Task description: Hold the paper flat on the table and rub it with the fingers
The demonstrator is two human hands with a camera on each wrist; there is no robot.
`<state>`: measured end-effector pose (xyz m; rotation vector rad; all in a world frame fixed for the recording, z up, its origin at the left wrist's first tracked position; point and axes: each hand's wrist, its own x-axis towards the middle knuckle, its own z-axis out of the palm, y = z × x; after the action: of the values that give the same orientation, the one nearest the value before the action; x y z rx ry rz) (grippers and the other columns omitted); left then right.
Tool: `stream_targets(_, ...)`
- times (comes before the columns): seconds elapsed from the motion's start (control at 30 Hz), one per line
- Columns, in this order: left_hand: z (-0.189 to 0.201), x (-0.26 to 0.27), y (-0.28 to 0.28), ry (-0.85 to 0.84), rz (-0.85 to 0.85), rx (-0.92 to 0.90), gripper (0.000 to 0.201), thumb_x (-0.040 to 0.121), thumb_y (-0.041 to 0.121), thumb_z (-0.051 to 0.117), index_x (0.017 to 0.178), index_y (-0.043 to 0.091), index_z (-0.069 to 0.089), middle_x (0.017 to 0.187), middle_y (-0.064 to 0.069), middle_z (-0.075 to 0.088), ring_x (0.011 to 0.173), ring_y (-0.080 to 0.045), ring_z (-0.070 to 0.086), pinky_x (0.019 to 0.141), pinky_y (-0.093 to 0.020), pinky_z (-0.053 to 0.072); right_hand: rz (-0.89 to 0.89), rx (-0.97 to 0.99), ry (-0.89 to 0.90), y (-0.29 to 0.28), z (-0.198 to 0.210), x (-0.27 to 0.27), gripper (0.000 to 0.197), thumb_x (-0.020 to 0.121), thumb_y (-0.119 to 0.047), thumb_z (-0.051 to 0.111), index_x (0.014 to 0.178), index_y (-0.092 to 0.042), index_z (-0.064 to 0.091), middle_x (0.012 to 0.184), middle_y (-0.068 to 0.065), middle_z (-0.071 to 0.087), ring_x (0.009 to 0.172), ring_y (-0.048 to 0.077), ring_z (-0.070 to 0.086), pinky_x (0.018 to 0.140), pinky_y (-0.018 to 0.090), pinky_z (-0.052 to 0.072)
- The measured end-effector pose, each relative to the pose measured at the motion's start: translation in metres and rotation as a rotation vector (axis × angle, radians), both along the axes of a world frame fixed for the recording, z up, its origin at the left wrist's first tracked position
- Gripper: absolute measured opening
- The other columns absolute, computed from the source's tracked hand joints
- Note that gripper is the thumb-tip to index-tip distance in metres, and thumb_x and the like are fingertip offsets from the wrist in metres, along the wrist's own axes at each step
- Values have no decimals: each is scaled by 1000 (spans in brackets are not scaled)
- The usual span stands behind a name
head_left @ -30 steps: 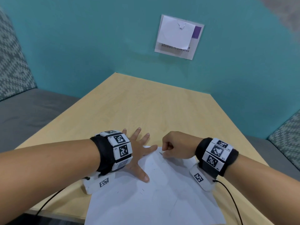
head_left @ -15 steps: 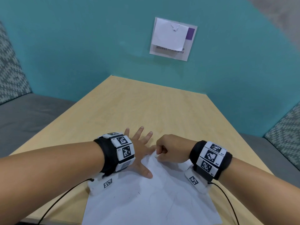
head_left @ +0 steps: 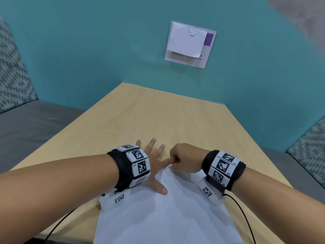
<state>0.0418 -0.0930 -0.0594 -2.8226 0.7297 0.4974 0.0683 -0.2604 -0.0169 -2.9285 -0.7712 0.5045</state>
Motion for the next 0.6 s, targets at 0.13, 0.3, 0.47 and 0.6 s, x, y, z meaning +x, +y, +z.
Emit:
stream_targets(0.13,0,2,1,7,4,7,108,71,90,45,151,48,-16,162,-2,-29,142,-38,-37,106,-75,-13,32,-1,18,1,-2,-3,18,87,-24,64,85,-6,67,83,13,69,66,17,53,59,28,44)
stream_targets(0.3,-3,3,0,0,12,32,112,69,92,42,151,47,-19,162,-2,-29,141,-37,-38,106,-76,-13,7,39,3,-7,-2,-1,12,87,-23,65,86,-11,64,74,-1,62,61,10,50,57,21,40)
stream_targets(0.47,-3,5,0,0,-1,46,112,69,94,39,152,45,-18,162,-2,-29,141,-38,-38,105,-76,-12,38,45,13,-10,-2,-5,12,87,-25,66,88,-13,65,72,-9,56,61,7,48,57,20,39)
stream_targets(0.6,-5,7,1,5,0,59,113,68,95,38,153,44,-16,162,-2,-30,141,-37,-38,105,-76,-12,28,49,9,-14,-4,-4,9,87,-25,65,90,-16,64,71,-12,54,62,4,48,56,18,37)
